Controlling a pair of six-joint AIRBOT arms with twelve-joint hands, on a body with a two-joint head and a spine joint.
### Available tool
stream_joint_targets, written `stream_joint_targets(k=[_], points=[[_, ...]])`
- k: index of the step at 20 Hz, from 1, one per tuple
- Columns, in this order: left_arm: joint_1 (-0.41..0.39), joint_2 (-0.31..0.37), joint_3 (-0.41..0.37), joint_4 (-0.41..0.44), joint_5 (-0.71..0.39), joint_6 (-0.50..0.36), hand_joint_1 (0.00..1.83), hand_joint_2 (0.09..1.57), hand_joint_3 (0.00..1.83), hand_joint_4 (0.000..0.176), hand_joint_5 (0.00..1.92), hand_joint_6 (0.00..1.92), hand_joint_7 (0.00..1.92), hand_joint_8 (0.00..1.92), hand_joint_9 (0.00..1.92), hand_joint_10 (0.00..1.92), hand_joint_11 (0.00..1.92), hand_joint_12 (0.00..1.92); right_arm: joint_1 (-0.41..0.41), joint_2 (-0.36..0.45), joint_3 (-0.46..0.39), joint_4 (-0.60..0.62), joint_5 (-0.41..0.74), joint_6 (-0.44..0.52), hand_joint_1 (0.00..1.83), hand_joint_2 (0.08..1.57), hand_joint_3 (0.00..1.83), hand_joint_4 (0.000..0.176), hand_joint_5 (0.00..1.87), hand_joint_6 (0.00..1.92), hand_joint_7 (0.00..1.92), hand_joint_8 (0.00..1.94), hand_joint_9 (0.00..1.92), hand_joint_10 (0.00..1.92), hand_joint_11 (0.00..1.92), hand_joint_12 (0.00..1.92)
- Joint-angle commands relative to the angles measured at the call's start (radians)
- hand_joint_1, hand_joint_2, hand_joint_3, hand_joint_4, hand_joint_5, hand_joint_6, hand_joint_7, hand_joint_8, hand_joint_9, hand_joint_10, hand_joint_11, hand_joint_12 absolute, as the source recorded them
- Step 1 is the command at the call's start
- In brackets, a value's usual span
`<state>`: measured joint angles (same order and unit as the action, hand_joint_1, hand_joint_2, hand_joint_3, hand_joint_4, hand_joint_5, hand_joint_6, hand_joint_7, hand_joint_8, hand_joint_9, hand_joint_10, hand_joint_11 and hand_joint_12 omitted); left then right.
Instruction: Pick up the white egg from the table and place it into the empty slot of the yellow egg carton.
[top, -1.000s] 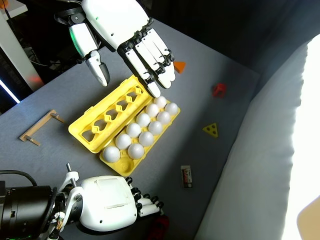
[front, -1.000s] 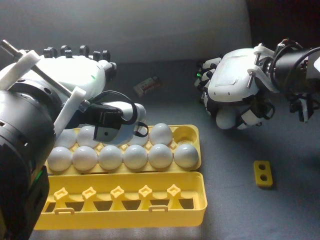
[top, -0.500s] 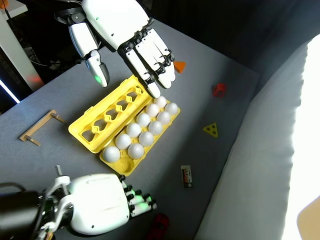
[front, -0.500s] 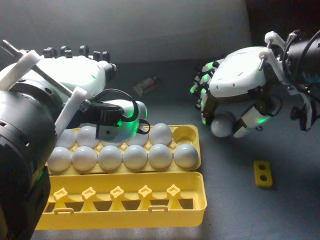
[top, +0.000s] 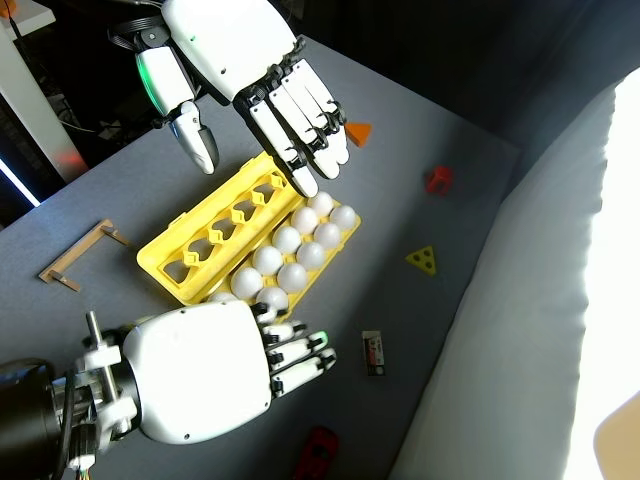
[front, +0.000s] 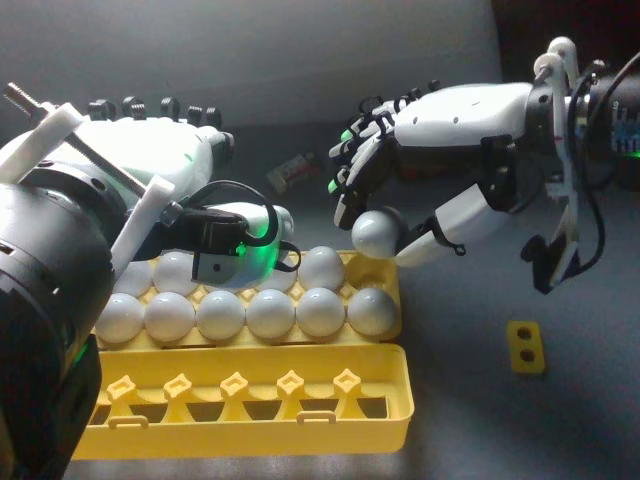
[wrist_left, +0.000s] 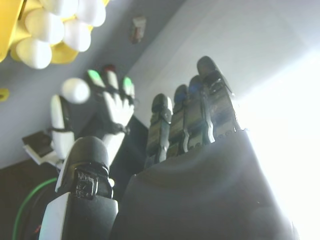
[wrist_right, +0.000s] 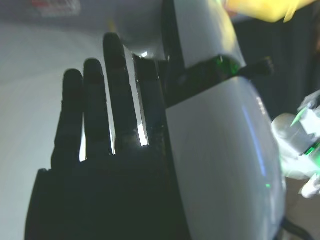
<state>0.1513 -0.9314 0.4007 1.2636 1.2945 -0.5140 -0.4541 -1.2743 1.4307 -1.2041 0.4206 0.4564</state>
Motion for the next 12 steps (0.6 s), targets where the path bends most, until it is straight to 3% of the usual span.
stream_joint_targets(k=[1,6,12], points=[[-0.015,-0.001,-0.003,0.098,0.014,-0.002,0.03,1.41,0.01,0.039,0.13,0.01,0.05,0.01,0.03,0.0,0.0,0.5,0.006,-0.002,-0.001,0.113,0.051,-0.015,1.14,1.1,0.0,0.0,1.0,0.98,0.56,0.0,0.24,0.03,0.0,0.44],[-0.016,-0.001,-0.003,0.098,0.014,-0.002,0.02,1.41,0.01,0.04,0.11,0.0,0.05,0.0,0.02,0.0,0.0,0.48,-0.063,-0.023,0.033,0.363,0.118,-0.03,1.14,1.1,0.0,0.0,1.0,0.97,0.56,0.0,0.26,0.03,0.0,0.63],[-0.015,-0.001,-0.001,0.098,0.014,-0.002,0.06,1.38,0.0,0.04,0.1,0.0,0.04,0.0,0.02,0.0,0.0,0.48,-0.102,-0.063,0.085,0.475,0.189,0.014,1.15,1.1,0.0,0.0,1.01,0.97,0.56,0.0,0.25,0.03,0.0,0.6]])
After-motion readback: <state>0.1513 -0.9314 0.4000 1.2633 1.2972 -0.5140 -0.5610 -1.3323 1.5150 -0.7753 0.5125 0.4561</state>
